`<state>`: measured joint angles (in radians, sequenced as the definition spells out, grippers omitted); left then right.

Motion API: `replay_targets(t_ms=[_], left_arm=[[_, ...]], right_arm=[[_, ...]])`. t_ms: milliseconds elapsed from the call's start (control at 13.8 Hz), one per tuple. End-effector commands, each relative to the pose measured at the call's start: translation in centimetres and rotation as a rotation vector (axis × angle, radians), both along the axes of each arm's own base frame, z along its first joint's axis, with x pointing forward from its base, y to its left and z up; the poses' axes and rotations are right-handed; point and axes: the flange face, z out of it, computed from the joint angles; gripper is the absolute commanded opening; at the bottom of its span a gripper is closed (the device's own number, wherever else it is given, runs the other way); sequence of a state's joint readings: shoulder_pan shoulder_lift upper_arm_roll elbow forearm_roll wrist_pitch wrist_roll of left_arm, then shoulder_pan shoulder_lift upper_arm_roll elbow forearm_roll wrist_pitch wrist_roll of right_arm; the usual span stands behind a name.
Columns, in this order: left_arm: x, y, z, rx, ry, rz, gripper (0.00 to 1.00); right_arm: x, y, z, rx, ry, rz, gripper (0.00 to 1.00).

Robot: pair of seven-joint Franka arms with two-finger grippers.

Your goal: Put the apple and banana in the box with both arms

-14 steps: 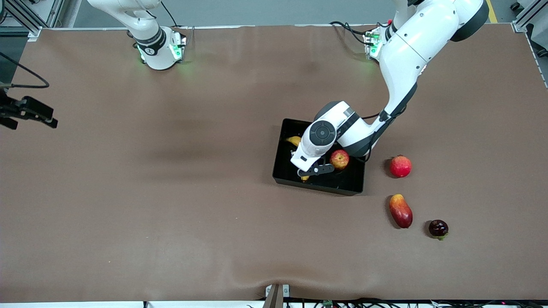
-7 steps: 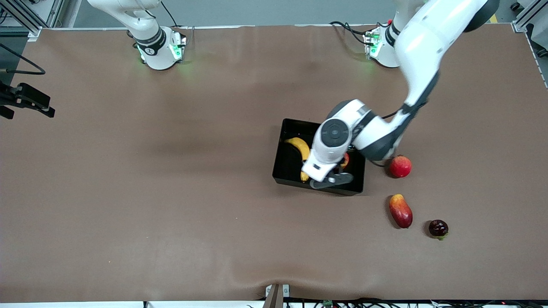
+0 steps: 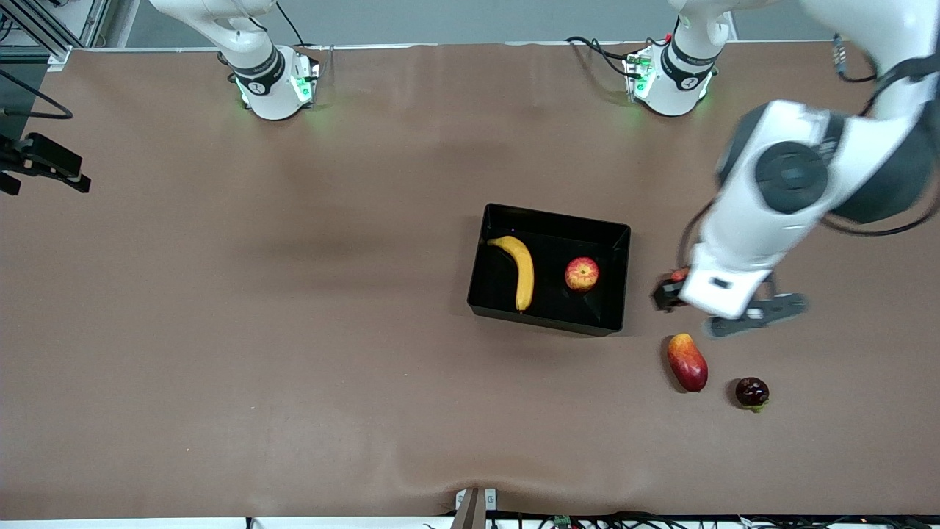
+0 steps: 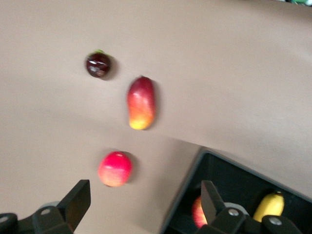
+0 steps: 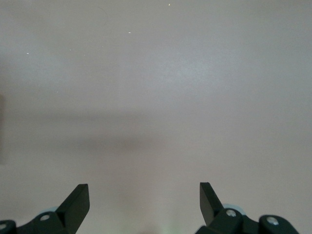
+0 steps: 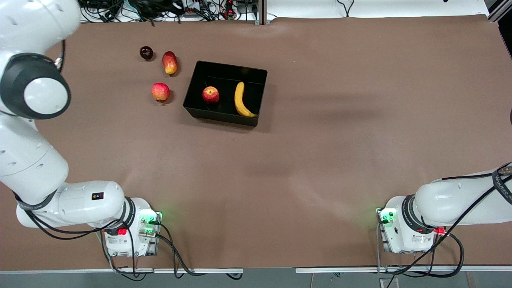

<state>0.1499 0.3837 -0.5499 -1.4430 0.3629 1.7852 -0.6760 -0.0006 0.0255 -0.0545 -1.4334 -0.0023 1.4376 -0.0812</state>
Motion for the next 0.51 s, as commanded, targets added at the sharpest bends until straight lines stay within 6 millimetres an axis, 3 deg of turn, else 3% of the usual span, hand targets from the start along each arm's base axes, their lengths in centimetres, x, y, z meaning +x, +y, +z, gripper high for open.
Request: replay_targets(t_ms=[0,145,435], left_arm=[[-1.4,2.9,4.0,0.002,-0.008,-0.025,1.0],[-2.3,4.3,6.0,0.025,-0.002,-0.045,1.0],[-4.4,7.1,9.7,0.007,0.018,-0.043,1.0]], right_arm=[[-0.6,0.1,0.7,0.019,-0.002,-0.008,1.0],[-1.1,0.1,1.0,0.032,-0.006,-0.007,1.0],[-4.1,-0.6,1.5,0.044,0.005,-0.018,1.0]])
